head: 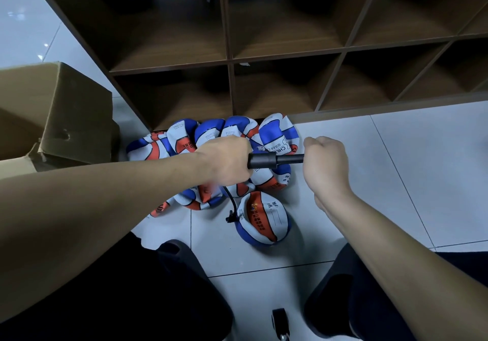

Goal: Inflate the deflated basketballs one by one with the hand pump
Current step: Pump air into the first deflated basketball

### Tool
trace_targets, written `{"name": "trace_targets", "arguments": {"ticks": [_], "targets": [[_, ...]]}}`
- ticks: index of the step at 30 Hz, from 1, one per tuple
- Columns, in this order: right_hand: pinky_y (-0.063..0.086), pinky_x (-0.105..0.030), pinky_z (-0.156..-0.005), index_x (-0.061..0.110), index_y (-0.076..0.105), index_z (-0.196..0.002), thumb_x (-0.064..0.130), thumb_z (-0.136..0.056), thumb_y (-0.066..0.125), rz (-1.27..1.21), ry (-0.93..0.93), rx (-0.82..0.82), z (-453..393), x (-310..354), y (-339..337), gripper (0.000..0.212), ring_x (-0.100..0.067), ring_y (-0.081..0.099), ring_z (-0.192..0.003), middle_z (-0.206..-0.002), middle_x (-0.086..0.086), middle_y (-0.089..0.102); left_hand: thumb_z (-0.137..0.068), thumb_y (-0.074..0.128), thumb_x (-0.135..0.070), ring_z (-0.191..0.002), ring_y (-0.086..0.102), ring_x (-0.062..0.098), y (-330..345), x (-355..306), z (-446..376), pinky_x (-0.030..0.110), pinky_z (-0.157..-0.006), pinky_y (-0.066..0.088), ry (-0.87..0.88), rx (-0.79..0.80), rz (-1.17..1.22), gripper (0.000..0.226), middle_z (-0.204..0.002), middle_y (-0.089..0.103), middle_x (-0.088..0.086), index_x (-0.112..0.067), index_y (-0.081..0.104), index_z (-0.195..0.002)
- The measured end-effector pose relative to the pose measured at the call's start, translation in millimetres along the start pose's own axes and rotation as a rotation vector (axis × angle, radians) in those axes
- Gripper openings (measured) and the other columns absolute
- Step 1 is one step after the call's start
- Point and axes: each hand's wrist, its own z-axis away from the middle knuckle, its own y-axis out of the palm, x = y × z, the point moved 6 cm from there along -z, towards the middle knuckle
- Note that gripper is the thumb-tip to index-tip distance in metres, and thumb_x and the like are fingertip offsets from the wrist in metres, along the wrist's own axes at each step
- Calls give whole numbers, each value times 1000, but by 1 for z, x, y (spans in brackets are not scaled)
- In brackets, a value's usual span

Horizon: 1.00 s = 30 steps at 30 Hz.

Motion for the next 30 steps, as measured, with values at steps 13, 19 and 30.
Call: {"name": "trace_targets", "arguments": {"ticks": [13,19,30], "targets": [[34,-35,-62,19,50,-73,29,-110,46,115,-127,172,14,8,23,39,-21,43,-69,-77,1,46,-91,65,-30,-62,63,23,0,-17,2,33,-55,52,50,0,33,13,-69,64,2,-23,63,-79],[34,-30,-57,15,54,-74,31,-106,55,100,-113,209,10,13,17,36,-19,44,-60,-64,3,48,-90,64,-37,-61,67,27,-3,-16,-3,39,-56,56,111,-24,57,21,-66,65,3,-21,66,-77],[39,-36,-58,23,51,-71,29,-90,59,32,37,55,-22,14,-37,21,-22,42,-58,-66,0,46,-96,74,-38,-47,45,17,0,37,-2,33,-52,41,48,123,224,36,-56,49,-2,-17,60,-71]]}}
